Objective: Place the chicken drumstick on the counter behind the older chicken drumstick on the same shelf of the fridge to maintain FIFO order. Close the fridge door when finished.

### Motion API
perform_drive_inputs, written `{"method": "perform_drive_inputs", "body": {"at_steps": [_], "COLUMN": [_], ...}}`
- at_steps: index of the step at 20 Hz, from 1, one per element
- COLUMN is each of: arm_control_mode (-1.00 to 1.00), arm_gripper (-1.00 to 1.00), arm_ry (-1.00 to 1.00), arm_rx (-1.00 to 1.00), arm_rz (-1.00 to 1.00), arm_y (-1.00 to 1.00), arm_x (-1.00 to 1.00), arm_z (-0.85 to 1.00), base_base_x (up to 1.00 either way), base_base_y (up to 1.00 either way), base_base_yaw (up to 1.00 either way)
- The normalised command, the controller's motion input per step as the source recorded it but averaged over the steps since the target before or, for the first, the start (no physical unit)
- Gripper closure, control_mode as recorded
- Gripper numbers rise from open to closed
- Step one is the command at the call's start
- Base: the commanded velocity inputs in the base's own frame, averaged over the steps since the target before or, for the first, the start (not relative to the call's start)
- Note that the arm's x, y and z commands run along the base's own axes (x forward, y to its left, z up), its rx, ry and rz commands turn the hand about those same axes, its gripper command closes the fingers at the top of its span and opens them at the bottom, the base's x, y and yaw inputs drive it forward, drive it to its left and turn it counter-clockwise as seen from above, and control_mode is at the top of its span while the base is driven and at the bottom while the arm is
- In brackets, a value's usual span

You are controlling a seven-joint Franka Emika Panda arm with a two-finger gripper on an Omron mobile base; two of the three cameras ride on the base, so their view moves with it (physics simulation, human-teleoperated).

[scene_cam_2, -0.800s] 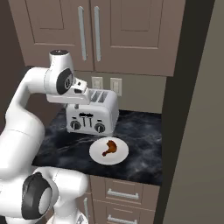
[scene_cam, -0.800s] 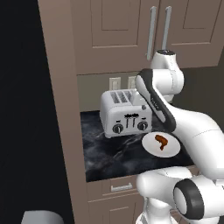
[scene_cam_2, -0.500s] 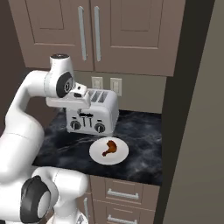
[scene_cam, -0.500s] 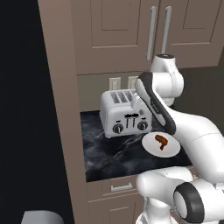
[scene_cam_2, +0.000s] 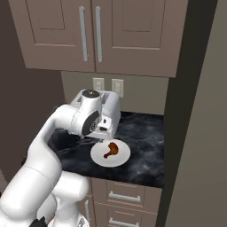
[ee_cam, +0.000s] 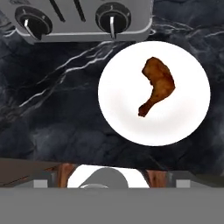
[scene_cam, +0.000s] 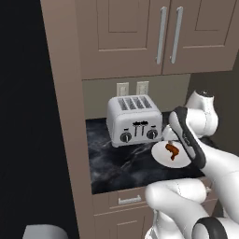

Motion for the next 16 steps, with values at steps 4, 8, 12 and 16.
{"method": "perform_drive_inputs", "body": {"at_steps": [4, 8, 12, 16], "arm_control_mode": [-1.0, -1.0, -1.0, -1.0], "arm_gripper": [-1.0, -1.0, -1.0, -1.0], "arm_ry": [0.03, 0.0, 0.02, 0.05], "arm_rx": [0.0, 0.0, 0.0, 0.0], "arm_rz": [0.06, 0.07, 0.03, 0.04], "arm_y": [-0.3, -0.53, -0.31, -0.07], "arm_x": [0.28, 0.44, 0.56, 0.6], "arm_z": [-0.62, -0.47, -0.3, -0.22], "base_base_x": [0.0, 0.0, 0.0, 0.0], "base_base_y": [0.0, 0.0, 0.0, 0.0], "base_base_yaw": [0.0, 0.0, 0.0, 0.0]}}
